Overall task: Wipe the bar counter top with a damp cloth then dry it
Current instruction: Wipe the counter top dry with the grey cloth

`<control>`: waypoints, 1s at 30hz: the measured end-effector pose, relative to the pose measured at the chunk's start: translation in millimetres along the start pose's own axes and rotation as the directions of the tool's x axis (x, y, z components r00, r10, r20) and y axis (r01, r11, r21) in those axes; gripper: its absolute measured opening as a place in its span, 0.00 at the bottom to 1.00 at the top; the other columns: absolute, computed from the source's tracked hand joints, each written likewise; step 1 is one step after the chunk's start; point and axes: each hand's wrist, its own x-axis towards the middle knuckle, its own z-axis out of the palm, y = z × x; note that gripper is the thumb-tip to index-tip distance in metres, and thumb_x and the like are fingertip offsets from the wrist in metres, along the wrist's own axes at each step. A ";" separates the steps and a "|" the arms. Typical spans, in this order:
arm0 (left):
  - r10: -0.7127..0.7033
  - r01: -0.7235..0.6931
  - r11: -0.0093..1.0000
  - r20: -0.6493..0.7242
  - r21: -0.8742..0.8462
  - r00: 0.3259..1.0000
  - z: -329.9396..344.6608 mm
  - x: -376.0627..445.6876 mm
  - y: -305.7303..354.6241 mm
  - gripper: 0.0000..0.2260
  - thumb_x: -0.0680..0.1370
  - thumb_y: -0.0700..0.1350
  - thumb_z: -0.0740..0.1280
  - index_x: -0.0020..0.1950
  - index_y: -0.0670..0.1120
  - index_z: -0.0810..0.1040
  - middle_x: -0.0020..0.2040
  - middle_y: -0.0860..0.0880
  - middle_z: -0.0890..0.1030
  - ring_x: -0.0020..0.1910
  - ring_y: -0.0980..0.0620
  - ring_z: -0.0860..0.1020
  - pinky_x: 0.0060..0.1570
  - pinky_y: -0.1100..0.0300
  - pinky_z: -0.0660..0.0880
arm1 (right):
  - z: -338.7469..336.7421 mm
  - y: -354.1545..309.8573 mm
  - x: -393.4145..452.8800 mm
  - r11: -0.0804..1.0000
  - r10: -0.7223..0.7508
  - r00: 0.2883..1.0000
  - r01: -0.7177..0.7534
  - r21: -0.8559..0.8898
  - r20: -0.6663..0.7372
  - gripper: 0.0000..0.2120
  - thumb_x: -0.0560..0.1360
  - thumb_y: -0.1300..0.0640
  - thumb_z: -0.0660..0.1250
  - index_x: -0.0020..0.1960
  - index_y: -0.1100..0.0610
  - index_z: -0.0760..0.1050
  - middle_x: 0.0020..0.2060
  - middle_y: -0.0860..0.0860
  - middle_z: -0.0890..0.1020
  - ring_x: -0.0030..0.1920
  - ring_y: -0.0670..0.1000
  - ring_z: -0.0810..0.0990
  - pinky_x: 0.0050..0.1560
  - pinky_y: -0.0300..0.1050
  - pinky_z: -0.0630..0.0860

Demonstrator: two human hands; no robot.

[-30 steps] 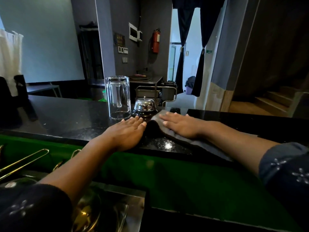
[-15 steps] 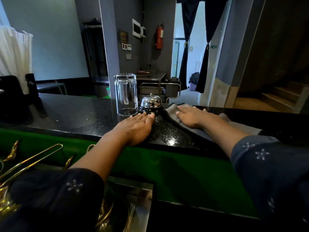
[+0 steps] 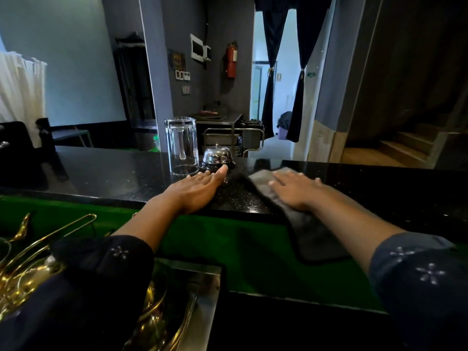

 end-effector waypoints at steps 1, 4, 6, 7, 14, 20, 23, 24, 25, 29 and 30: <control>0.004 -0.004 1.000 0.003 0.012 1.000 0.7 1.6 -1.7 0.40 0.72 0.71 0.33 0.79 0.53 0.48 0.79 0.50 0.51 0.77 0.55 0.49 0.72 0.55 0.43 | -3.9 27.9 0.6 0.997 0.079 0.997 -0.080 -0.017 -0.012 0.28 0.82 0.38 0.43 0.80 0.44 0.50 0.80 0.51 0.51 0.78 0.59 0.51 0.73 0.67 0.45; 0.004 -0.003 0.999 -0.009 0.053 1.000 5.2 10.3 -7.2 0.44 0.68 0.74 0.31 0.79 0.53 0.48 0.79 0.51 0.51 0.77 0.55 0.48 0.73 0.54 0.42 | -13.7 92.8 1.4 0.960 0.278 0.960 -0.278 -0.041 -0.018 0.28 0.82 0.39 0.42 0.80 0.45 0.50 0.80 0.52 0.51 0.78 0.60 0.51 0.74 0.67 0.47; 0.013 -0.012 0.997 -0.014 0.073 1.000 7.7 14.7 -9.7 0.44 0.68 0.74 0.31 0.79 0.54 0.48 0.79 0.51 0.50 0.77 0.55 0.48 0.75 0.54 0.43 | -15.5 101.7 5.1 0.937 0.346 0.938 -0.347 -0.048 -0.028 0.28 0.82 0.39 0.43 0.80 0.47 0.51 0.80 0.53 0.52 0.78 0.60 0.51 0.74 0.67 0.47; 0.014 -0.013 0.997 -0.016 0.074 1.000 8.0 16.2 -10.4 0.44 0.68 0.74 0.31 0.79 0.54 0.48 0.79 0.51 0.50 0.77 0.55 0.48 0.75 0.53 0.43 | -15.3 96.1 7.7 0.928 0.365 0.930 -0.367 -0.062 -0.043 0.29 0.81 0.40 0.43 0.80 0.47 0.52 0.79 0.54 0.54 0.78 0.60 0.52 0.74 0.67 0.48; -0.014 0.016 0.998 -0.019 0.058 1.000 5.4 14.0 -5.3 0.43 0.69 0.73 0.31 0.79 0.54 0.49 0.79 0.51 0.52 0.77 0.54 0.49 0.75 0.53 0.44 | 7.1 -67.0 1.5 0.993 -0.116 0.992 0.115 -0.019 -0.043 0.30 0.82 0.42 0.45 0.80 0.53 0.51 0.80 0.53 0.51 0.79 0.56 0.47 0.74 0.66 0.43; 0.007 -0.006 0.999 -0.019 0.034 1.000 5.1 10.8 -10.4 0.48 0.64 0.77 0.30 0.79 0.55 0.50 0.79 0.51 0.52 0.77 0.55 0.49 0.76 0.53 0.45 | 9.6 -74.3 -16.8 0.961 -0.274 0.962 0.273 0.043 0.006 0.29 0.82 0.40 0.45 0.80 0.49 0.50 0.80 0.49 0.51 0.79 0.52 0.48 0.75 0.61 0.42; 0.011 -0.011 0.999 -0.011 0.049 1.000 6.0 7.8 -6.6 0.42 0.69 0.73 0.31 0.79 0.54 0.48 0.79 0.51 0.51 0.77 0.55 0.48 0.74 0.54 0.43 | 4.1 -27.5 4.1 0.982 -0.187 0.981 0.186 0.030 0.040 0.29 0.82 0.38 0.44 0.80 0.46 0.48 0.80 0.48 0.49 0.79 0.52 0.47 0.74 0.62 0.42; 0.015 -0.014 0.997 -0.009 0.069 1.000 6.8 8.1 -6.4 0.41 0.71 0.72 0.31 0.79 0.54 0.48 0.79 0.51 0.50 0.77 0.55 0.48 0.73 0.54 0.43 | 3.2 -13.9 14.7 0.990 -0.143 0.989 0.142 0.027 0.040 0.29 0.82 0.37 0.43 0.80 0.46 0.48 0.80 0.48 0.48 0.79 0.53 0.47 0.74 0.62 0.42; 0.020 -0.018 0.996 -0.014 0.091 1.000 7.6 9.4 -7.0 0.40 0.71 0.71 0.31 0.79 0.54 0.47 0.79 0.51 0.50 0.77 0.55 0.48 0.73 0.55 0.43 | 2.7 -3.3 27.3 0.995 -0.101 0.994 0.101 0.017 0.030 0.30 0.81 0.37 0.43 0.80 0.46 0.48 0.80 0.49 0.48 0.79 0.53 0.47 0.74 0.62 0.42; 0.016 -0.015 0.991 -0.009 0.133 1.000 9.4 17.9 -10.7 0.46 0.66 0.75 0.30 0.79 0.53 0.47 0.79 0.51 0.48 0.77 0.55 0.47 0.75 0.52 0.44 | 4.7 4.6 83.1 1.000 0.026 1.000 -0.026 -0.010 -0.011 0.31 0.81 0.38 0.43 0.80 0.48 0.49 0.80 0.52 0.49 0.79 0.56 0.48 0.75 0.65 0.44; 0.013 -0.012 0.991 -0.002 0.132 1.000 9.7 19.6 -11.3 0.46 0.66 0.75 0.30 0.79 0.53 0.47 0.79 0.52 0.48 0.77 0.55 0.46 0.76 0.52 0.44 | 5.2 -1.6 93.4 0.999 0.042 0.999 -0.043 -0.010 -0.013 0.30 0.81 0.38 0.44 0.80 0.47 0.48 0.80 0.54 0.49 0.79 0.57 0.48 0.75 0.66 0.44</control>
